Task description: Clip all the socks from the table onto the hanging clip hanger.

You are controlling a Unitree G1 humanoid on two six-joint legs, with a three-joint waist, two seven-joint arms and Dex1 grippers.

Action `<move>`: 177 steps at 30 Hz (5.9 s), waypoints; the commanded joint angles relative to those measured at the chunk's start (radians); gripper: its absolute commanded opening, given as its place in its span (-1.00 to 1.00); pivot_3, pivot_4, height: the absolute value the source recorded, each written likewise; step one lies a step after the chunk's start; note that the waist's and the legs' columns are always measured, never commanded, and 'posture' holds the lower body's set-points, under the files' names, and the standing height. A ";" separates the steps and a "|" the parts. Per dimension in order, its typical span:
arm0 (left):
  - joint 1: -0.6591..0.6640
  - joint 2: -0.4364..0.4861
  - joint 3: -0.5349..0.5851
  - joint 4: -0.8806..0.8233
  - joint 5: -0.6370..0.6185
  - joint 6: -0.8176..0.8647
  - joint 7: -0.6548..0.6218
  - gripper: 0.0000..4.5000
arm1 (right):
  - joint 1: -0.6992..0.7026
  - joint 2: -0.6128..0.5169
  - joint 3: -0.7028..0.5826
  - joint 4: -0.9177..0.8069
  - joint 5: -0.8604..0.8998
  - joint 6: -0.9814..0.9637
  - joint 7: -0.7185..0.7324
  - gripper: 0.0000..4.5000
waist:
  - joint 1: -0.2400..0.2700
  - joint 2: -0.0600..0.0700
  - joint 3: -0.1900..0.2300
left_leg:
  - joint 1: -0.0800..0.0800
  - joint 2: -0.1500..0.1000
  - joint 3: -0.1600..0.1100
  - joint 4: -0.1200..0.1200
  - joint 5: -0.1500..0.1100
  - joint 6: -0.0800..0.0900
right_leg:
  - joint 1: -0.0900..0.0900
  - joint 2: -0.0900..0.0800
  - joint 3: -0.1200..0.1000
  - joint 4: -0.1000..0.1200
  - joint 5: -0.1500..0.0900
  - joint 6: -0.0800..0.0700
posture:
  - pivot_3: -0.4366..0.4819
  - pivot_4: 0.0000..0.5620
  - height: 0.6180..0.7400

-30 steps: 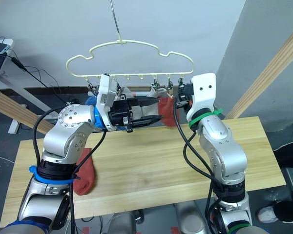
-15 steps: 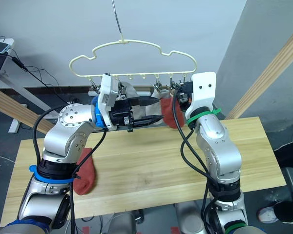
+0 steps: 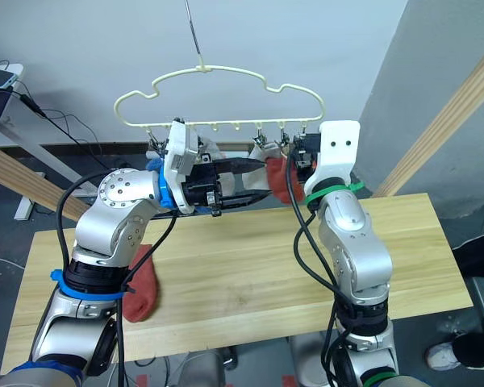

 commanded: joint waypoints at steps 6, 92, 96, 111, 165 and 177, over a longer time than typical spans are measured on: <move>-0.017 -0.005 -0.002 -0.018 0.000 -0.029 -0.010 0.18 | -0.006 0.034 -0.033 -0.061 0.061 -0.007 0.013 0.13 | -0.001 0.000 0.000 | 0.000 0.000 0.000 0.000 0.000 0.000 | 0.000 0.000 0.000 0.000 0.000 0.000 | -0.77 0.09 0.87; 0.016 0.004 0.005 -0.023 0.010 -0.036 -0.023 0.18 | -0.064 0.047 0.034 0.041 0.041 -0.052 0.025 -0.03 | -0.010 0.000 -0.001 | 0.000 0.000 0.000 0.001 0.000 0.000 | 0.000 0.000 -0.001 0.003 0.000 0.000 | -0.75 0.05 0.87; 0.016 0.008 0.005 -0.025 0.010 -0.036 -0.022 0.18 | -0.072 0.047 0.033 0.066 0.042 -0.071 0.043 -0.03 | -0.009 0.000 -0.001 | 0.000 0.000 0.000 0.001 0.000 0.000 | 0.000 0.000 -0.001 0.003 0.000 0.000 | -0.75 0.05 0.87; 0.018 0.011 0.004 -0.029 0.009 -0.034 -0.020 0.18 | -0.029 0.056 0.053 0.033 -0.005 -0.089 0.009 -0.03 | -0.008 0.000 -0.001 | 0.000 0.000 -0.001 0.002 0.001 0.000 | 0.000 -0.001 -0.001 0.004 0.000 0.000 | -0.74 0.03 0.87; 0.002 0.009 0.000 -0.008 0.013 -0.048 -0.029 0.18 | -0.030 0.035 0.064 0.057 -0.014 -0.137 0.039 -0.06 | -0.009 0.000 -0.001 | 0.002 0.000 -0.001 0.002 0.002 0.001 | 0.000 0.000 0.000 0.008 0.000 0.000 | -0.75 0.04 0.87; 0.000 0.009 0.000 -0.006 0.014 -0.051 -0.029 0.18 | -0.049 0.039 0.057 0.092 -0.019 -0.166 0.044 -0.06 | -0.009 0.000 -0.001 | 0.002 -0.001 -0.001 0.002 0.002 0.001 | 0.000 0.000 0.000 0.009 0.000 0.000 | -0.74 0.03 0.87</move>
